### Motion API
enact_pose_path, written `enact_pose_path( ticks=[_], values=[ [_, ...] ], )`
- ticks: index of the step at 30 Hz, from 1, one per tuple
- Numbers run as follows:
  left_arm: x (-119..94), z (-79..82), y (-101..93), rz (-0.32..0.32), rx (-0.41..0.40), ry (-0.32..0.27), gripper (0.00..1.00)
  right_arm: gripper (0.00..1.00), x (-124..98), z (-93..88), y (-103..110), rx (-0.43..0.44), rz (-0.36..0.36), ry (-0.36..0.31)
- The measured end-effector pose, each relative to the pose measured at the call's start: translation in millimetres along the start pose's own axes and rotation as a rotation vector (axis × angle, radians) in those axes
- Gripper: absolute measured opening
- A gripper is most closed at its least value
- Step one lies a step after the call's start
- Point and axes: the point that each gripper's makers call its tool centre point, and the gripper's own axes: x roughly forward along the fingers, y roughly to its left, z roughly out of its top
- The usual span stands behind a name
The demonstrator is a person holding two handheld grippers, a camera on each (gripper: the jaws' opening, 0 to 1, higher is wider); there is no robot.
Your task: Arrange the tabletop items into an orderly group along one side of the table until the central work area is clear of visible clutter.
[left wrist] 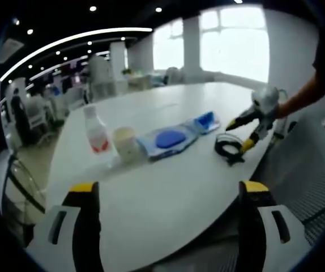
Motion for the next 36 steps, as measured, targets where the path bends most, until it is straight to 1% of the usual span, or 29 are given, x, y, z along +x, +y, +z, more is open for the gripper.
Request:
enact_pose_path(
  ticks=[1, 3, 8, 12, 16, 18, 20, 21, 22, 28, 29, 30, 33, 36],
  values=[
    [0.0, 0.8, -0.2, -0.001, -0.001, -0.004, 1.0, 0.6, 1.8, -2.4, 4.0, 0.017, 0.017, 0.003],
    [0.0, 0.9, -0.4, -0.001, -0.001, -0.004, 1.0, 0.58, 3.1, -4.2, 5.3, 0.019, 0.021, 0.005],
    [0.2, 0.4, -1.0, -0.004, 0.0, 0.0, 0.99, 0.49, 9.3, -11.9, 12.9, 0.015, 0.05, 0.02],
    [0.3, 0.0, -0.7, -0.004, 0.001, 0.0, 0.99, 0.44, 15.5, -20.6, 22.4, 0.006, 0.084, 0.064],
    [0.1, -0.4, -0.3, -0.002, -0.002, 0.003, 0.99, 0.37, 18.7, -20.6, 26.5, 0.014, 0.099, 0.062],
    [0.0, -1.2, -0.2, -0.002, -0.003, 0.007, 0.99, 0.3, 19.1, -19.4, 27.4, 0.014, 0.102, 0.057],
    [0.0, -0.8, 0.0, -0.001, -0.003, 0.005, 0.99, 0.26, 20.1, -19.2, 27.7, 0.003, 0.101, 0.057],
    [-0.1, -0.7, 0.0, -0.001, -0.004, 0.004, 0.99, 0.26, 20.9, -18.6, 28.0, -0.003, 0.101, 0.05],
    [-0.1, -0.8, -0.2, -0.002, -0.005, 0.005, 0.99, 0.27, 21.7, -19.2, 28.9, 0.009, 0.105, 0.051],
    [-0.1, -1.2, 0.2, -0.001, -0.008, 0.009, 0.98, 0.2, 24.7, -21.4, 31.1, 0.026, 0.109, 0.048],
    [-0.1, -1.3, 0.2, -0.001, -0.008, 0.009, 0.97, 0.18, 24.9, -21.5, 31.5, 0.026, 0.109, 0.048],
    [-0.1, -1.6, 0.0, -0.002, -0.008, 0.01, 0.97, 0.17, 25.6, -22.7, 35.2, 0.008, 0.117, 0.05],
    [0.1, -2.6, -0.4, -0.005, -0.008, 0.015, 0.97, 0.14, 26.6, -22.0, 36.6, 0.014, 0.121, 0.047],
    [0.2, -2.8, -0.7, -0.006, -0.007, 0.017, 0.96, 0.14, 27.4, -22.1, 37.2, 0.056, 0.127, 0.05]
  ],
)
